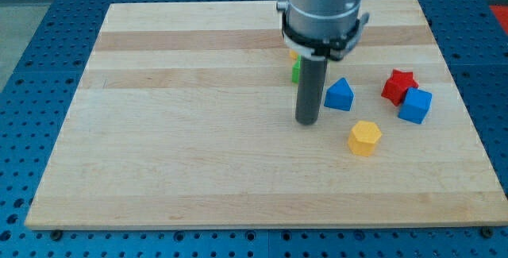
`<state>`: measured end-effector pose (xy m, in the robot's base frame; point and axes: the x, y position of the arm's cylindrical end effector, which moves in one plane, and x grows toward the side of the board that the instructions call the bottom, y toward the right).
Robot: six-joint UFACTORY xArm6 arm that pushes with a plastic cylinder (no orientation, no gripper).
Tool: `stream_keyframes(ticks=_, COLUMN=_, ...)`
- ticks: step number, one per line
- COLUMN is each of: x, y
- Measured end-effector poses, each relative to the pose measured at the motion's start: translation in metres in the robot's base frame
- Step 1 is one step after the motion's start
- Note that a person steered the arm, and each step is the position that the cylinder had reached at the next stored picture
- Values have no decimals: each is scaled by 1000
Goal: Slide the blue triangle into the green star
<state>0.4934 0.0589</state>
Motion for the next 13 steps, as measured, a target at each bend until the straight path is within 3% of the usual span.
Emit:
stream_keyframes(ticks=1, x=72, y=2)
stream_keyframes(ticks=2, x=112, y=38)
stream_keyframes(ticks=3, x=103, y=104)
stream_keyframes(ticks=4, x=53, y=163)
stream_keyframes(ticks=6, x=29, y=133)
stream_keyframes(ticks=8, x=-45, y=64)
stream_keyframes(ticks=9, x=-61, y=46)
stream_keyframes(ticks=12, x=-61, y=25)
stream_keyframes(ticks=13, x=-86, y=25)
